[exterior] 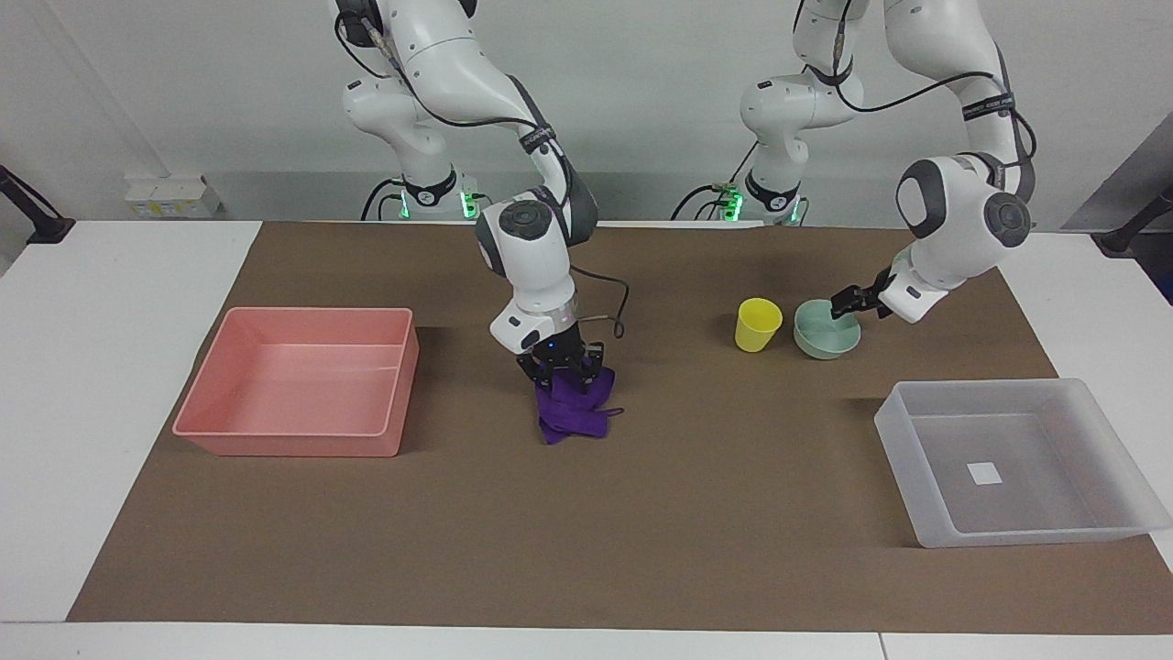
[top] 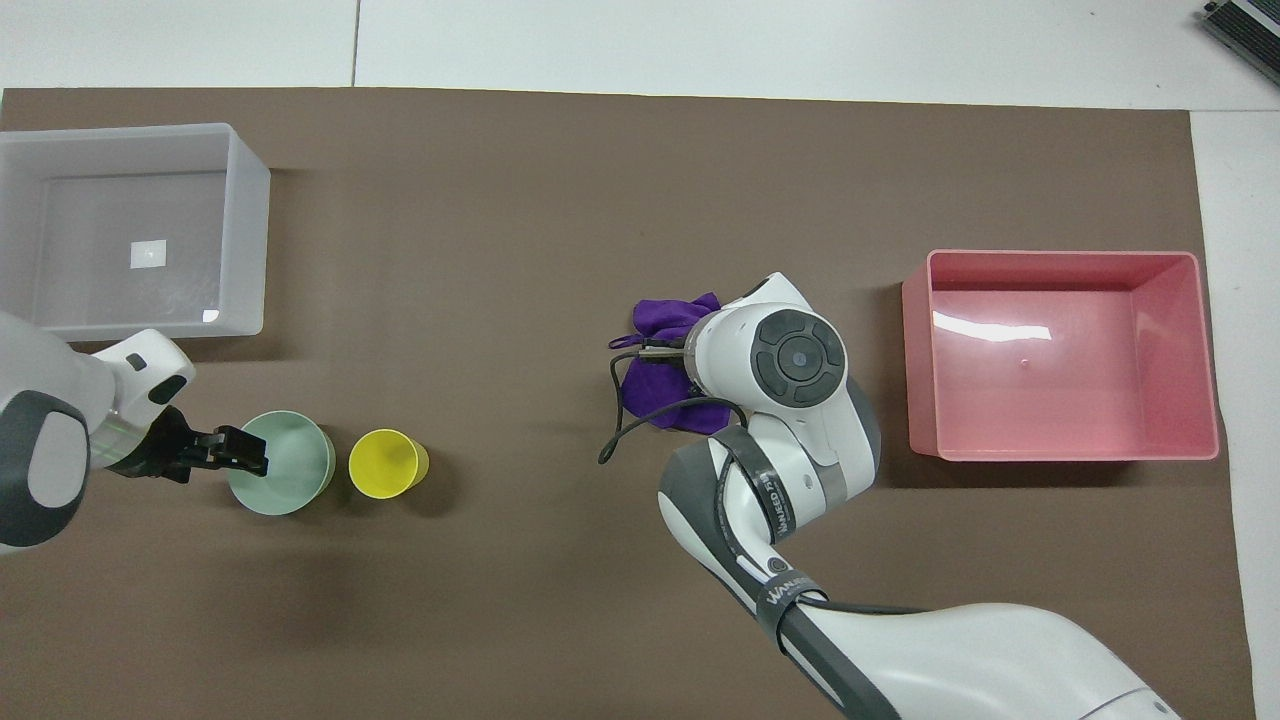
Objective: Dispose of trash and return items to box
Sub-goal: 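Grasp the purple cloth with the right gripper while the left gripper grasps the bowl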
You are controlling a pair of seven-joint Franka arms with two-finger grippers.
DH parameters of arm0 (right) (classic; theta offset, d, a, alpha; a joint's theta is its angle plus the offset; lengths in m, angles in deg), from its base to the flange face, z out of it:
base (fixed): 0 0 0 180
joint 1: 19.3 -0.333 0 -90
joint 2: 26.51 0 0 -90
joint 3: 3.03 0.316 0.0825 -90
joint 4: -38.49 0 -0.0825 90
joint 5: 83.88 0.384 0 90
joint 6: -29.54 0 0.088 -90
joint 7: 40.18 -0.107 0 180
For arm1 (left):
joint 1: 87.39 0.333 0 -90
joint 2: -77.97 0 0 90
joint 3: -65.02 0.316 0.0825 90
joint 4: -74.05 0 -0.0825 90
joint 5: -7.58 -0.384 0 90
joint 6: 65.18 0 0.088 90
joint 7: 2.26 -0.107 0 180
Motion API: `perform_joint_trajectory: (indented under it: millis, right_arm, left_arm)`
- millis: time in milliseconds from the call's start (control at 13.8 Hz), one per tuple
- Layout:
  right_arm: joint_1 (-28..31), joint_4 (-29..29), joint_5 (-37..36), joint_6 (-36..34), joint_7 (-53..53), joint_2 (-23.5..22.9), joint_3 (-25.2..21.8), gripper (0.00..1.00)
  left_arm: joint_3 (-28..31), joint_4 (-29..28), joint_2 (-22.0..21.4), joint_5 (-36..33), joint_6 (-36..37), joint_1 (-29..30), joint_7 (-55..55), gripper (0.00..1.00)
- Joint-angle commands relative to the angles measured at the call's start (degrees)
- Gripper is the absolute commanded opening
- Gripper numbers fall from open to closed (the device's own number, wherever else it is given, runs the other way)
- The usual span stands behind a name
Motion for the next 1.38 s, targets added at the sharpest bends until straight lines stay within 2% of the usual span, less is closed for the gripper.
perform_joint_trajectory:
  millis: [0, 73, 145, 291, 436, 726, 944, 1089, 1307]
  right_arm:
    - [0.23, 0.74, 0.6, 0.26, -2.74, 1.17, 0.01, 0.0]
    - [0.58, 0.65, 0.6, -0.44, -2.92, 1.35, 0.01, 0.0]
    - [0.76, 0.22, 0.6, -1.57, -3.18, 1.53, -0.08, 0.0]
    - [1.02, -0.31, 0.6, -4.12, -3.45, 2.66, -0.43, 0.0]
    - [1.02, -1.1, -0.19, -9.72, -3.62, 5.38, -0.95, 0.0]
    - [4.27, -4.79, -0.71, -26.77, -3.36, 16.71, -1.66, 0.0]
    - [8.65, -4.88, -2.03, -34.96, -0.22, 24.71, -1.66, 0.0]
    - [13.48, -4.88, -2.04, -38.39, 6.1, 27.97, -1.66, 0.0]
    - [22.96, -3.66, -1.95, -38.69, 21.54, 28.77, -1.66, 0.0]
  left_arm:
    - [-0.23, -3.2, -1.2, 0.99, -3.74, 0.36, -1.07, 0.53]
    - [-0.14, -2.68, -0.68, 1.07, -2.96, 0.45, -1.06, 0.22]
    - [-0.23, -2.59, -0.5, 0.99, -2.96, 0.45, -1.15, 0.0]
    - [-0.14, -1.45, 0.46, 0.99, -2.26, 0.19, -0.98, 0.0]
    - [-0.05, 2.4, 1.0, 0.99, 4.21, 0.8, -1.06, 0.0]
    - [-0.05, 13.38, 1.09, 0.99, 19.68, 3.96, -1.33, 0.0]
    - [-0.05, 23.66, 1.61, 0.9, 27.61, 6.85, -1.42, 0.0]
    - [-0.05, 32.26, 5.11, 1.07, 28.33, 8.71, -0.89, 0.0]
    - [-0.05, 47.2, 15.81, 0.9, 26.93, 9.85, 2.0, 0.0]
